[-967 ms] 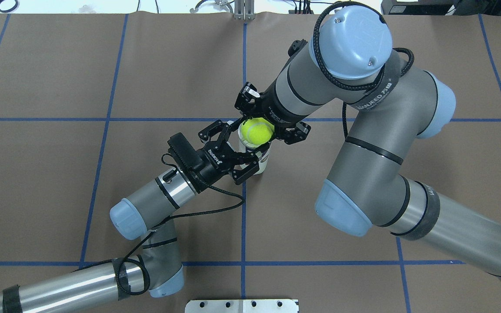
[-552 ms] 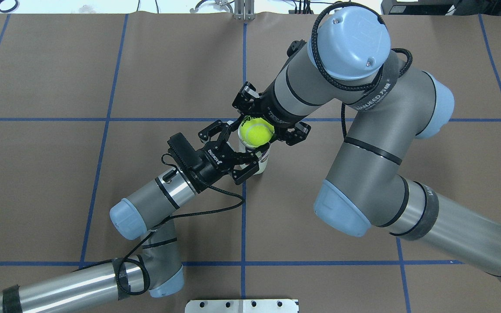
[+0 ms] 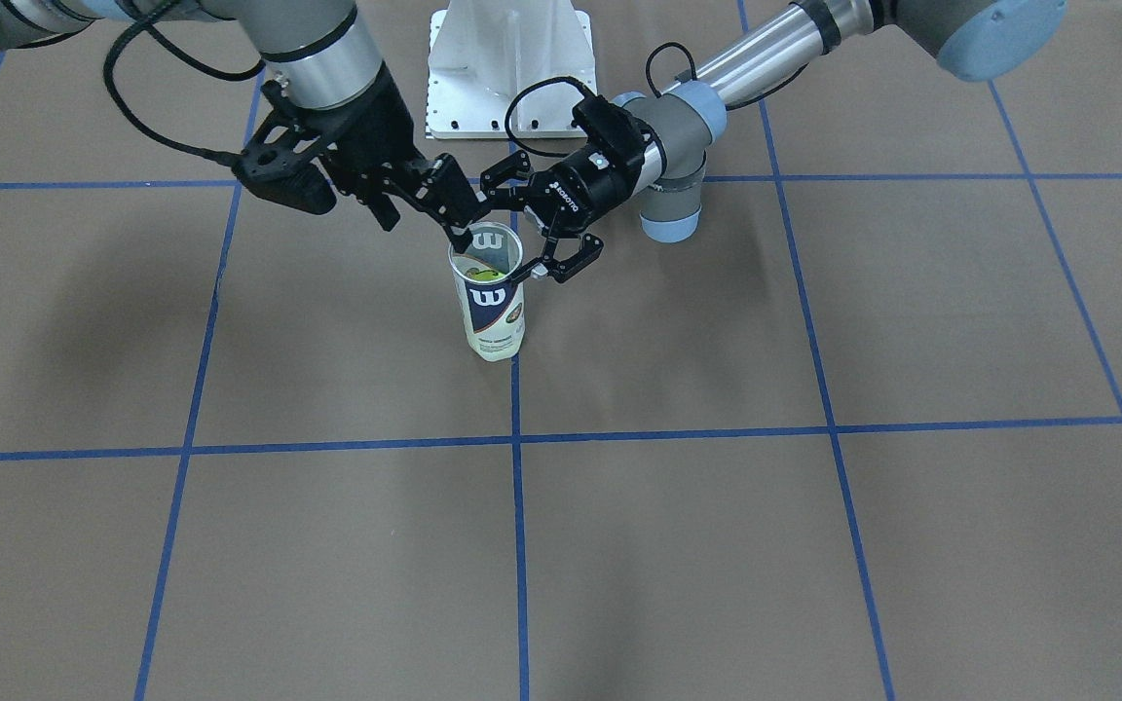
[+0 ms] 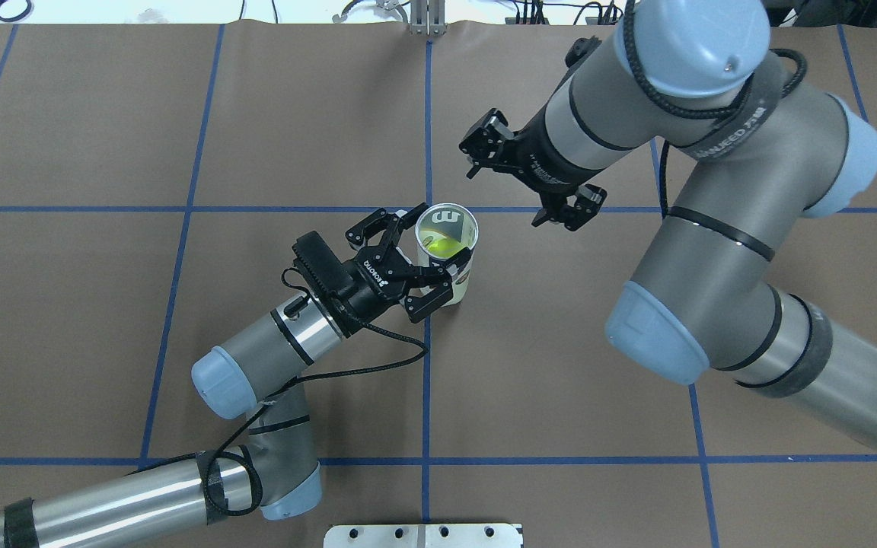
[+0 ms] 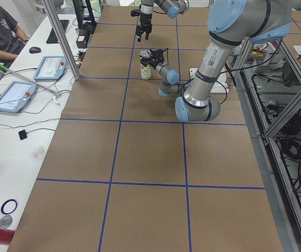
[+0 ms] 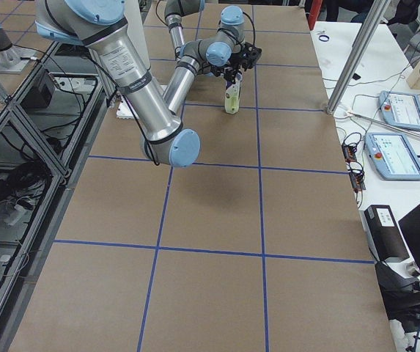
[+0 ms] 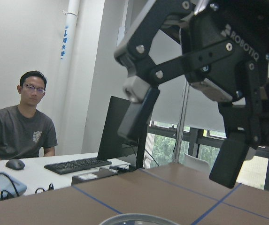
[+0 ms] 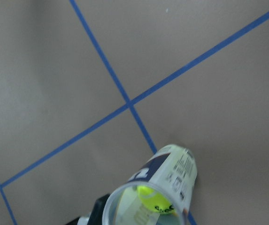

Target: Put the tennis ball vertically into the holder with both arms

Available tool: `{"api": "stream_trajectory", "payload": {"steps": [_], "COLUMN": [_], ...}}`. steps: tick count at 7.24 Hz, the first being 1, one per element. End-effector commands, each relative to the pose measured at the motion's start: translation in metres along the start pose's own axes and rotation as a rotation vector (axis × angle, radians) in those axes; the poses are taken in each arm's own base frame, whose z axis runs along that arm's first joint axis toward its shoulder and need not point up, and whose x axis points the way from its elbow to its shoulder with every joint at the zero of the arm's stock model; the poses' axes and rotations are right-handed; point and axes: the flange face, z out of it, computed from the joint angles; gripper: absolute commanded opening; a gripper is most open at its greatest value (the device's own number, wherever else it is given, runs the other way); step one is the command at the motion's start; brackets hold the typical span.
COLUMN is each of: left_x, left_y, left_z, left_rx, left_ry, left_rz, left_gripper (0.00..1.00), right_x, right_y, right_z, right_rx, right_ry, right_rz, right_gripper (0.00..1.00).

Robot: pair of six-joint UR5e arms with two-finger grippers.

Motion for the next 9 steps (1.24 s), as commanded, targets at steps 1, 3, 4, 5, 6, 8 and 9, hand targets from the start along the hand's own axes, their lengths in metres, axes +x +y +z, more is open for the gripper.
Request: {"api": "stream_trajectory", "payload": {"steps": [1,3,4,5,6,8,9], "left_x": [0.003,0.001,-0.004,-0.021,-0.043,-0.115,-0.139], "left_y": [-0.01,-0.036,-0.046,-0.051,-0.061,-0.068,-0.075], "left_z": [0.0,-0.023,-0.042,-0.081,-0.111,-0.129,-0.124], "left_rx": [0.022,0.063,0.072,0.052,0.039,-0.012,-0.044], "left_ry": [0.009,0.024,0.028,0.02,-0.003,-0.211,-0.293], "left_rz": [-0.012,-0.035,-0.046,-0.036,-0.02,0.1,0.155], "left_gripper": [0.99,0.99,0.99,0.99,0.99,0.98,0.98], "right_x": [0.054,0.104,0.135,0.173,0.198,0.239,0.258], "right_y": [-0.05,-0.095,-0.117,-0.145,-0.166,-0.205,-0.223], "right_z": [-0.003,-0.001,0.0,-0.003,-0.008,-0.01,-0.013], "right_rx": [0.028,0.063,0.072,0.083,0.09,0.091,0.091], "right_ry": [0.061,0.127,0.168,0.219,0.254,0.322,0.348], "right_rz": [-0.049,-0.128,-0.186,-0.256,-0.31,-0.382,-0.407], "right_gripper": [0.99,0.99,0.99,0.99,0.99,0.99,0.99]}}
